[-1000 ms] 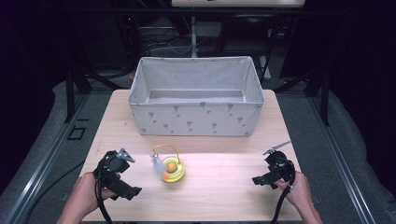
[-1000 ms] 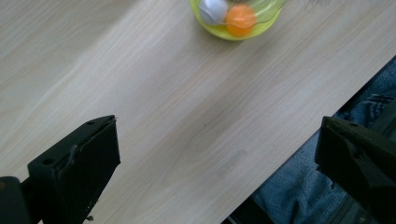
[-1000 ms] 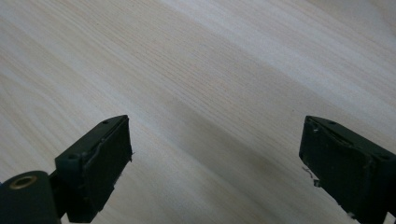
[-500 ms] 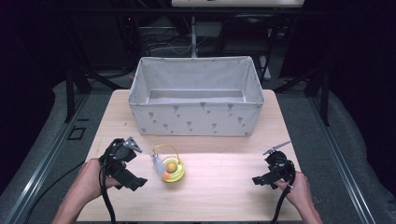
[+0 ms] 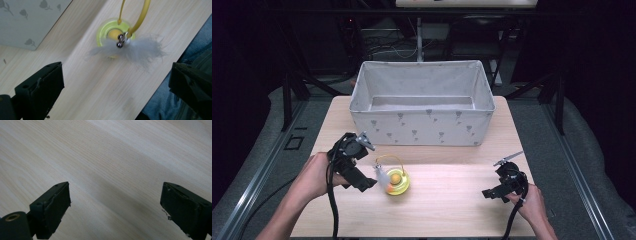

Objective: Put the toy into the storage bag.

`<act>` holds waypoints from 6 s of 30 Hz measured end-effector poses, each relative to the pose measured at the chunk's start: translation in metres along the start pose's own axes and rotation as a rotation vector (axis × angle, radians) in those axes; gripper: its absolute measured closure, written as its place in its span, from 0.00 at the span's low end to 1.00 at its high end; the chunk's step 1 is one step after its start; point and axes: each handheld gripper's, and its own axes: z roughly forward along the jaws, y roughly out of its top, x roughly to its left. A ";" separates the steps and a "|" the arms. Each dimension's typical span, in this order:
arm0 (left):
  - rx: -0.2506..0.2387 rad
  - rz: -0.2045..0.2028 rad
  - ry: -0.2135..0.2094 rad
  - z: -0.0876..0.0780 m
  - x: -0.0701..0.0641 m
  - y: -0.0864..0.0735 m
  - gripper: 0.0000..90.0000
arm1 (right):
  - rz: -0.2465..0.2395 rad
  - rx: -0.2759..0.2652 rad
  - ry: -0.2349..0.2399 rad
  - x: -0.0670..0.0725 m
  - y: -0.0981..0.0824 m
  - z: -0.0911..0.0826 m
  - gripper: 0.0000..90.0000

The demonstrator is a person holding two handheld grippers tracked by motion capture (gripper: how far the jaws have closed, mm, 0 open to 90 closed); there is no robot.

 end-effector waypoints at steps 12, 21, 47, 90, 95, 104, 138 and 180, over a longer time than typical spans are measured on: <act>0.043 0.078 -0.016 0.003 -0.001 0.035 0.00 | 0.005 -0.003 0.005 0.000 -0.001 0.000 0.10; 0.083 0.146 -0.023 0.008 -0.008 0.067 0.34 | 0.018 -0.018 0.014 0.000 -0.001 0.001 0.10; 0.111 0.209 0.026 0.022 -0.018 0.082 0.98 | -0.009 0.001 -0.009 0.000 -0.001 -0.001 0.10; 0.123 0.238 0.120 -0.044 -0.005 0.087 0.98 | 0.010 -0.016 0.005 0.000 -0.001 -0.001 0.10; 0.119 0.230 0.135 -0.053 -0.001 0.085 0.98 | 0.013 -0.015 0.006 0.000 -0.001 -0.001 0.10; 0.126 0.221 0.150 -0.064 0.006 0.088 0.98 | 0.010 -0.015 0.004 0.000 -0.001 -0.001 0.10; 0.083 0.184 0.250 -0.125 0.027 0.106 0.98 | 0.008 -0.018 0.004 0.000 -0.001 -0.002 0.10; 0.021 0.086 0.301 -0.172 0.075 0.156 0.98 | 0.018 -0.017 -0.005 -0.001 -0.001 -0.002 0.10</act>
